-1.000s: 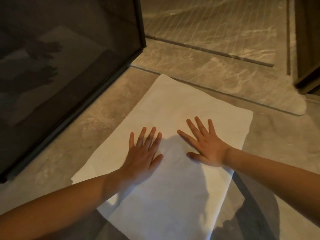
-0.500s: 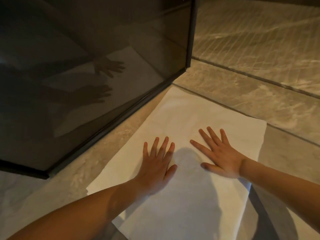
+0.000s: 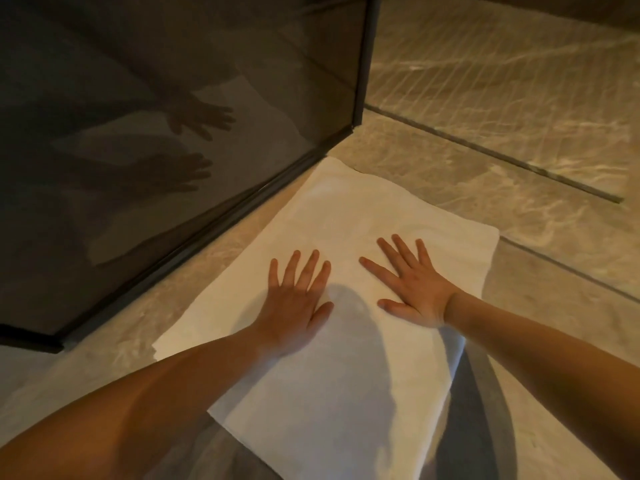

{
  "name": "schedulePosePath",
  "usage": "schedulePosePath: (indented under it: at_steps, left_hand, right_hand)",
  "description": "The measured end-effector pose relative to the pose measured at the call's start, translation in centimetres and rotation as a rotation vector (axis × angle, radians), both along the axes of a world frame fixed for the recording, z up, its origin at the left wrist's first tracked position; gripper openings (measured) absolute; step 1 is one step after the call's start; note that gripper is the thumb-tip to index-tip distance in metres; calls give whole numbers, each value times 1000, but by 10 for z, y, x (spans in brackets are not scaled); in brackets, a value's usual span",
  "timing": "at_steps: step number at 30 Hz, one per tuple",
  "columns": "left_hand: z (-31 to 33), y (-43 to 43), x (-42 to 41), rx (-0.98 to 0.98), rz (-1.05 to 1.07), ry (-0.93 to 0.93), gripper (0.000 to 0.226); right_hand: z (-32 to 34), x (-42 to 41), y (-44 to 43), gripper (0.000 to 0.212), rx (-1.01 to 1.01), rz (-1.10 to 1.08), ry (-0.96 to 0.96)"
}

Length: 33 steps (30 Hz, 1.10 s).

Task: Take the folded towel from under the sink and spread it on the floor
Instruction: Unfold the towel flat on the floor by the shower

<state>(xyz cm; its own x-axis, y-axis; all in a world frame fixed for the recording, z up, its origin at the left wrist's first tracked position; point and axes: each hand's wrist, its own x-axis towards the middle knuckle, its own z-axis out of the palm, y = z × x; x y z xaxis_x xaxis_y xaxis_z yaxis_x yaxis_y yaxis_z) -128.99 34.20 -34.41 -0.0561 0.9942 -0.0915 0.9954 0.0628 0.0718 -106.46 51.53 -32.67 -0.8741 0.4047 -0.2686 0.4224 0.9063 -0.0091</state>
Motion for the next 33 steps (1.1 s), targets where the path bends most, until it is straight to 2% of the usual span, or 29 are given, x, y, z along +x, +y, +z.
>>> schedulePosePath:
  at_steps: [5,10,15,22,28,33]
  left_hand:
    - [9,-3,0,-24,5,-11,71]
    - [10,-26,-10,9,31,60,69]
    - [2,-45,-14,-8,61,-23,68]
    - [14,-59,-51,50,32,-93,51]
    - [20,-84,-83,15,315,-187,49]
    - [26,-75,-84,4,371,-250,48]
  right_hand:
    - [8,-6,-4,77,-46,-61,-28]
    - [8,-44,-65,72,-80,-286,234]
    - [-13,-58,-88,65,-49,-289,264]
    - [-18,-56,-85,64,-41,-288,294]
    - [-18,-56,-86,65,-41,-290,289]
    - [-18,-56,-86,66,-30,-285,278]
